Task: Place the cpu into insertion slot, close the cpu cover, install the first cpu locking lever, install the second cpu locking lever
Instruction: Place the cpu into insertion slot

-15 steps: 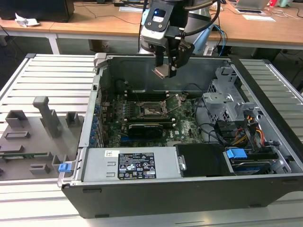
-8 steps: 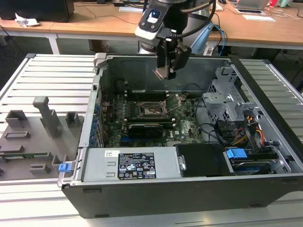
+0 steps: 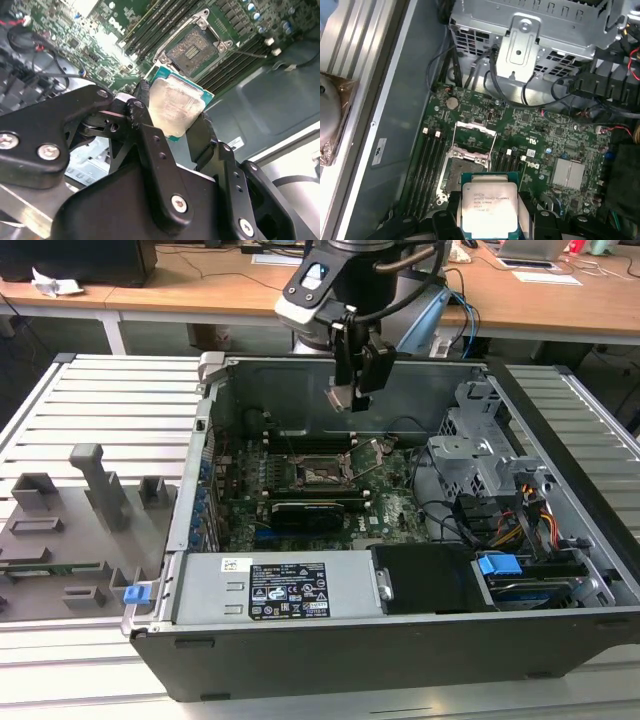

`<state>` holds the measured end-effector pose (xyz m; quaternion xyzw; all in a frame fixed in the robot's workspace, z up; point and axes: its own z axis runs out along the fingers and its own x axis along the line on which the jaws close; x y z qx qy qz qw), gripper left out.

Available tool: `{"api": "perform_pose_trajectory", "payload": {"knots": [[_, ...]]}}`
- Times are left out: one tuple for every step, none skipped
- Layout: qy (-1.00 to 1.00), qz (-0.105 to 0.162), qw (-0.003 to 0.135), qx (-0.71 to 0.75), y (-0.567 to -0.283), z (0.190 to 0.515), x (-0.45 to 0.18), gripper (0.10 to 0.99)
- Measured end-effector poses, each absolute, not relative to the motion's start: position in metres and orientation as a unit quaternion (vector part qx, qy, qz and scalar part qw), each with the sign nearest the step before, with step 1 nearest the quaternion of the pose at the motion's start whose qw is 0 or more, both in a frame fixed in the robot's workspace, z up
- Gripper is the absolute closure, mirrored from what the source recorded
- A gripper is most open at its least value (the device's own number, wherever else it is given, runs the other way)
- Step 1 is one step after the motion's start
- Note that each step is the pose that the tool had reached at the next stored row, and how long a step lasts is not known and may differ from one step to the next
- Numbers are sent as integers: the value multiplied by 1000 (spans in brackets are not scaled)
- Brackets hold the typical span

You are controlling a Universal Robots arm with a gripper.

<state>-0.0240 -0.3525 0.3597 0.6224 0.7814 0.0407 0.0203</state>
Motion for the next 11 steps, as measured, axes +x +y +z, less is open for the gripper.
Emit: {"api": "perform_pose_trajectory", "payload": {"knots": [[776,41,21,629,-353,359,-24,549],[769,40,21,638,-352,359,-24,549],[764,40,21,644,-352,358,-24,549],[759,38,20,650,-352,357,-24,549],[751,35,17,659,-352,355,-24,549],[748,32,14,663,-352,354,-24,549],[746,30,11,665,-352,353,-24,549],[745,28,9,667,-351,350,-24,549],[744,27,8,668,-349,347,-24,549],[744,26,7,668,-349,345,-24,549],[744,26,7,668,-348,343,-24,549]]}}
